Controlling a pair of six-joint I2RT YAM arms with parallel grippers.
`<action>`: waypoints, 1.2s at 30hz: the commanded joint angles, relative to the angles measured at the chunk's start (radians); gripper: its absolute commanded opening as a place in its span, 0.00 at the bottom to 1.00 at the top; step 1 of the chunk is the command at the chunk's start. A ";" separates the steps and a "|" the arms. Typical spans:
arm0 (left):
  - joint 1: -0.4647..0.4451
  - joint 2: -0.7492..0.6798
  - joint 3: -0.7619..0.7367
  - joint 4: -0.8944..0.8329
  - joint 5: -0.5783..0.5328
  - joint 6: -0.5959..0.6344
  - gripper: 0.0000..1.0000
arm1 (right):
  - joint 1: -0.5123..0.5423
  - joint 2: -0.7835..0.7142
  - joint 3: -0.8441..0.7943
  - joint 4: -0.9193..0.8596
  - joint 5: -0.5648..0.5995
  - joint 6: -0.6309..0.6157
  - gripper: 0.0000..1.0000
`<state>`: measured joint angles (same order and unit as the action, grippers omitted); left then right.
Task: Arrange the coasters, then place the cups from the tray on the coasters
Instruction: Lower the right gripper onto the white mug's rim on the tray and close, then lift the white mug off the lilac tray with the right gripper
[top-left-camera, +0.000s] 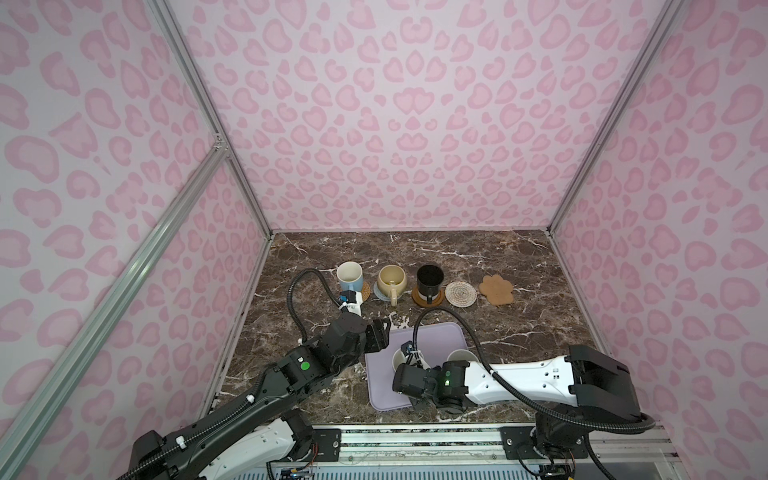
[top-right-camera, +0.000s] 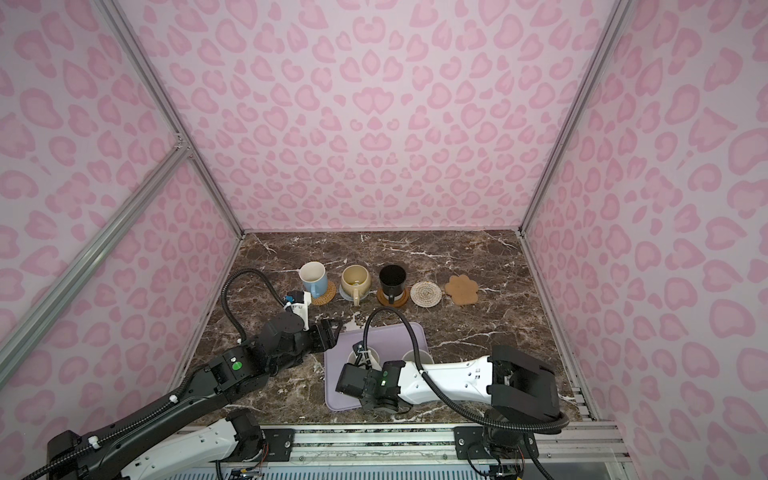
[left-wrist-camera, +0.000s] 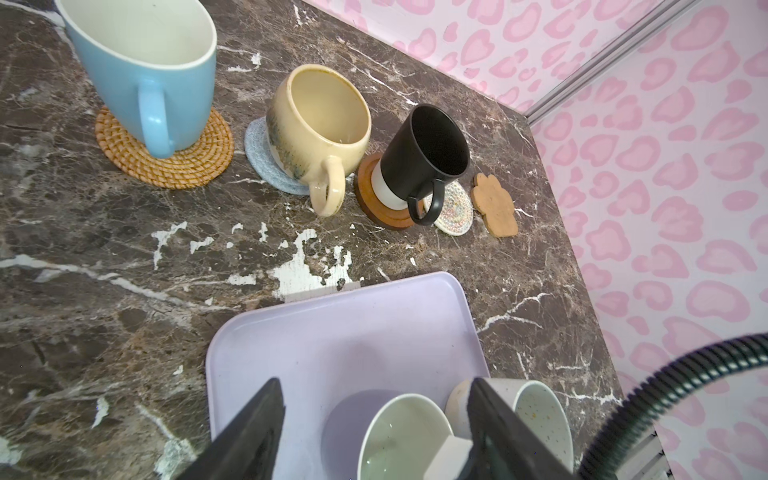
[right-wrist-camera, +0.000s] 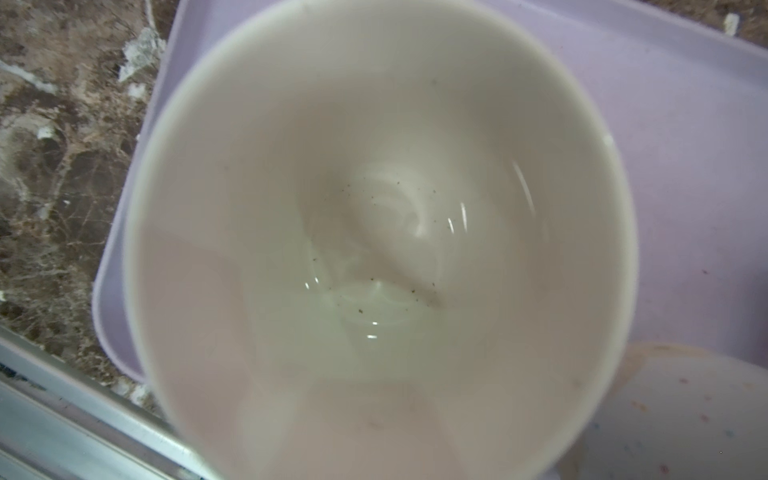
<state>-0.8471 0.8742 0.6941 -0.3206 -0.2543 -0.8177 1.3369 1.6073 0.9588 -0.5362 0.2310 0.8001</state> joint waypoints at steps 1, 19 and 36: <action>0.001 -0.016 -0.005 -0.006 -0.041 -0.001 0.72 | -0.002 0.021 0.016 0.024 -0.001 -0.025 0.35; 0.003 -0.050 -0.005 -0.024 -0.057 -0.036 0.72 | -0.023 0.011 0.039 0.059 0.018 -0.080 0.00; 0.003 -0.187 0.015 -0.055 -0.022 -0.111 0.97 | -0.127 -0.106 0.035 0.057 0.072 -0.138 0.00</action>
<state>-0.8452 0.6968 0.7071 -0.3725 -0.2638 -0.9157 1.2194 1.5169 0.9928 -0.5060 0.2478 0.6842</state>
